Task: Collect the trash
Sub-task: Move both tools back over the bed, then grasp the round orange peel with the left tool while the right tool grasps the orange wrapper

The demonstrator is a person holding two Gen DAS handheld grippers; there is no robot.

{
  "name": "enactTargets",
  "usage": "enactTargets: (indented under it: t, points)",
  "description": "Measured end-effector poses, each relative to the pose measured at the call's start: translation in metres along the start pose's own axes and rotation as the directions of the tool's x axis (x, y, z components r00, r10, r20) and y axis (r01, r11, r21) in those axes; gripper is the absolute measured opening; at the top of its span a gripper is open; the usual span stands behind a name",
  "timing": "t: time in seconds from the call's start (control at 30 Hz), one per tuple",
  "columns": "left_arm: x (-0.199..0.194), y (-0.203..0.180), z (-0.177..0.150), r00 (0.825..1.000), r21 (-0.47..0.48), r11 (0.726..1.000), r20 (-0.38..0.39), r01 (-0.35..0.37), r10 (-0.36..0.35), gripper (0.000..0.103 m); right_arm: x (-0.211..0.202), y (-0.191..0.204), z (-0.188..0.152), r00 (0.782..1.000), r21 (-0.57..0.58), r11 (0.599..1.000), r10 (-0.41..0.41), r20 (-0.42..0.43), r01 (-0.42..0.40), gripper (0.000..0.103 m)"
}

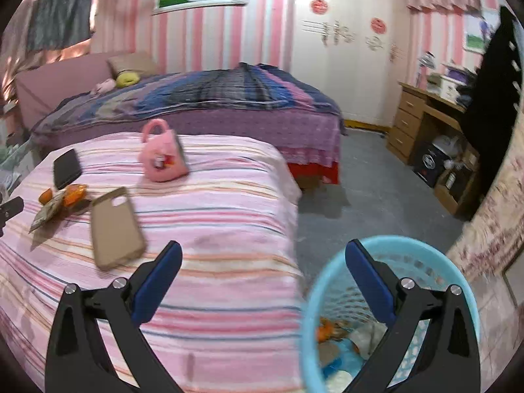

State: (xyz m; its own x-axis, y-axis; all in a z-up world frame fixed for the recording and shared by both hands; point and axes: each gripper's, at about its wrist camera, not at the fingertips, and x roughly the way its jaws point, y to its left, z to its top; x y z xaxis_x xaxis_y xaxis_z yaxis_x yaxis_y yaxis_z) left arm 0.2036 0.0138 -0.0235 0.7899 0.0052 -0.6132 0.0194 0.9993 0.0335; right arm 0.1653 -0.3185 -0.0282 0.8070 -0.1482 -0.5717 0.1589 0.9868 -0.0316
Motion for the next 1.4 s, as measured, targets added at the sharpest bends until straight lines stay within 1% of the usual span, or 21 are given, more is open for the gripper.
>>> enactTargets:
  t: [0.03,0.17,0.3,0.4,0.57,0.73,0.8,0.83,0.9,0.93,1.0,1.03,1.1,1.13,1.2,1.23,1.27,1.3,1.33,1.37,1.4]
  points:
    - [0.003,0.009,0.0,1.0,-0.016,1.0,-0.005,-0.014,0.014,0.097,0.004,0.011,0.005,1.0,-0.009,1.0,0.022,-0.003,-0.022,0.098]
    - [0.012,0.037,-0.001,0.997,-0.046,0.996,-0.015,-0.079,0.078,0.097,0.01,0.039,0.018,0.999,-0.058,0.997,0.046,0.01,-0.045,0.098]
    - [0.022,0.058,0.0,0.996,-0.09,0.992,-0.034,-0.089,0.087,0.097,0.02,0.065,0.033,0.997,-0.089,0.994,0.069,0.029,-0.066,0.098]
    - [0.028,0.064,0.0,0.995,-0.102,0.99,-0.044,-0.095,0.09,0.097,0.028,0.079,0.04,0.995,-0.091,0.992,0.096,0.036,-0.092,0.098]
    - [0.042,0.067,0.003,0.994,-0.124,0.988,-0.056,-0.097,0.09,0.097,0.043,0.094,0.041,0.992,-0.091,0.988,0.129,0.007,-0.128,0.098]
    - [0.061,0.064,0.009,0.995,-0.144,0.986,-0.071,-0.085,0.075,0.097,0.055,0.097,0.041,0.988,-0.068,0.986,0.15,-0.025,-0.151,0.098]
    - [0.07,0.06,0.01,0.994,-0.148,0.985,-0.085,-0.087,0.075,0.095,0.06,0.097,0.038,0.988,-0.056,0.987,0.151,-0.037,-0.153,0.098]
    - [0.078,0.057,0.011,0.991,-0.143,0.985,-0.104,-0.095,0.081,0.094,0.062,0.096,0.036,0.988,-0.055,0.987,0.146,-0.041,-0.148,0.098]
    - [0.085,0.056,0.013,0.991,-0.15,0.984,-0.103,-0.095,0.08,0.092,0.067,0.095,0.033,0.991,-0.067,0.989,0.126,-0.049,-0.129,0.098]
    - [0.09,0.055,0.014,0.99,-0.154,0.983,-0.114,-0.1,0.083,0.091,0.069,0.094,0.033,0.992,-0.071,0.99,0.119,-0.052,-0.122,0.098]
    - [0.1,0.054,0.016,0.989,-0.165,0.982,-0.133,-0.089,0.068,0.081,0.073,0.091,0.032,0.991,-0.064,0.99,0.12,-0.054,-0.123,0.098]
    - [0.105,0.054,0.017,0.988,-0.177,0.981,-0.142,-0.079,0.054,0.08,0.075,0.09,0.033,0.991,-0.052,0.99,0.125,-0.056,-0.128,0.098]
    - [0.115,0.055,0.018,0.985,-0.192,0.979,-0.168,-0.075,0.043,0.072,0.078,0.087,0.034,0.99,-0.027,0.991,0.128,-0.06,-0.129,0.098]
    - [0.12,0.057,0.017,0.984,-0.209,0.976,-0.176,-0.065,0.028,0.071,0.08,0.085,0.034,0.99,-0.01,0.992,0.125,-0.065,-0.126,0.098]
    - [0.126,0.058,0.016,0.982,-0.231,0.972,-0.19,-0.048,0.003,0.058,0.084,0.084,0.034,0.989,0.008,0.992,0.127,-0.072,-0.127,0.098]
    - [0.128,0.058,0.016,0.982,-0.238,0.971,-0.19,-0.033,-0.013,0.055,0.085,0.083,0.034,0.989,0.01,0.992,0.126,-0.077,-0.126,0.098]
    - [0.129,0.059,0.016,0.982,-0.241,0.97,-0.185,-0.022,-0.024,0.049,0.087,0.082,0.034,0.989,0.008,0.992,0.123,-0.081,-0.122,0.098]
    - [0.128,0.058,0.016,0.983,-0.242,0.97,-0.177,-0.005,-0.039,0.041,0.088,0.083,0.033,0.99,-0.002,0.994,0.112,-0.086,-0.112,0.098]
    - [0.127,0.056,0.016,0.984,-0.238,0.971,-0.174,0.004,-0.046,0.037,0.089,0.083,0.033,0.99,-0.008,0.994,0.107,-0.087,-0.108,0.098]
    - [0.127,0.052,0.016,0.984,-0.226,0.974,-0.171,0.012,-0.052,0.03,0.089,0.086,0.032,0.992,-0.026,0.995,0.094,-0.086,-0.097,0.098]
    - [0.125,0.048,0.016,0.985,-0.204,0.979,-0.168,0.007,-0.042,0.029,0.089,0.086,0.032,0.992,-0.032,0.995,0.091,-0.084,-0.094,0.098]
